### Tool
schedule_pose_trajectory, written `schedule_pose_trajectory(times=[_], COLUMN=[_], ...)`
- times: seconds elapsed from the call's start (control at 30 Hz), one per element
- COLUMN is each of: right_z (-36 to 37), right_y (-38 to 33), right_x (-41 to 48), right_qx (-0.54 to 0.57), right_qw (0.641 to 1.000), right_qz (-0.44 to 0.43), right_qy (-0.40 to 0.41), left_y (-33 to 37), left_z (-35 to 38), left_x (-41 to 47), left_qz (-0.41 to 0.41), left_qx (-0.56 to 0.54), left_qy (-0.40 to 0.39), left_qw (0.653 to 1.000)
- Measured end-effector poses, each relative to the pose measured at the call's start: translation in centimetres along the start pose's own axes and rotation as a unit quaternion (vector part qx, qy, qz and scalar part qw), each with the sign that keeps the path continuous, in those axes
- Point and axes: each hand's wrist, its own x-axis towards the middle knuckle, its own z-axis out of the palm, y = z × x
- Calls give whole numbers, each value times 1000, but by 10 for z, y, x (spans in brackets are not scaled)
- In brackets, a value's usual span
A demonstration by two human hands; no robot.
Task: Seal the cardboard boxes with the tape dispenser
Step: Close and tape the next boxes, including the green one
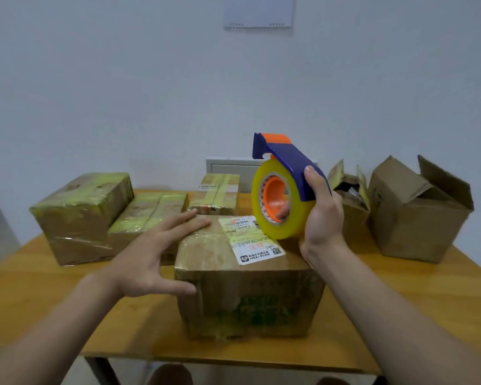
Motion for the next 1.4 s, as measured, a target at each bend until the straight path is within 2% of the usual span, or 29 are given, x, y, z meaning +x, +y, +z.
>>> schedule_pose_trajectory(times=[0.17,0.27,0.33,0.4,0.57,0.67,0.73,0.8,0.87,0.93,0.97,1.03,1.07,1.1,1.2,1.27,1.33,1.4], right_z=[-9,-14,-18,-25,-51,-71,-82,-88,-93,-99,-104,-111,-112,-112,-109,-111,-115,-121], right_y=[-16,-37,-54,-68,-99,-112,-116,-121,-127,-130,-131,-135,-136,-137,-143,-146,-148,-148], right_x=[10,20,28,35,50,57,59,60,59,62,63,63,62,60,52,49,50,53], right_qx=[-81,-94,-121,-152,-178,-199,-177,-100,-49,-134,-180,-218,-221,-218,-212,-215,-247,-256], right_qw=[992,985,977,965,931,899,880,854,831,839,849,865,868,868,857,851,857,867], right_qz=[-25,0,29,66,195,237,251,290,329,290,277,262,259,255,247,242,234,231], right_qy=[-91,-146,-175,-206,-250,-309,-362,-421,-446,-440,-413,-368,-363,-366,-398,-413,-387,-361], left_y=[23,60,86,106,139,150,150,146,141,137,135,138,141,142,142,132,117,108], left_z=[27,59,77,89,102,108,102,90,79,70,66,58,55,54,60,67,77,89], left_x=[12,19,26,32,46,52,55,58,62,66,69,76,79,82,87,81,70,63], left_qz=[-12,-31,-25,-29,-43,-45,-61,-62,-35,-7,-12,-65,-98,-122,-104,-16,76,111], left_qx=[17,38,63,53,-60,-76,-120,-213,-265,-302,-355,-487,-522,-523,-457,-368,-214,-70], left_qy=[56,140,168,161,135,139,114,101,127,157,162,143,123,99,83,96,11,-55], left_qw=[998,989,983,985,988,986,984,970,955,940,921,859,839,838,879,925,974,990])
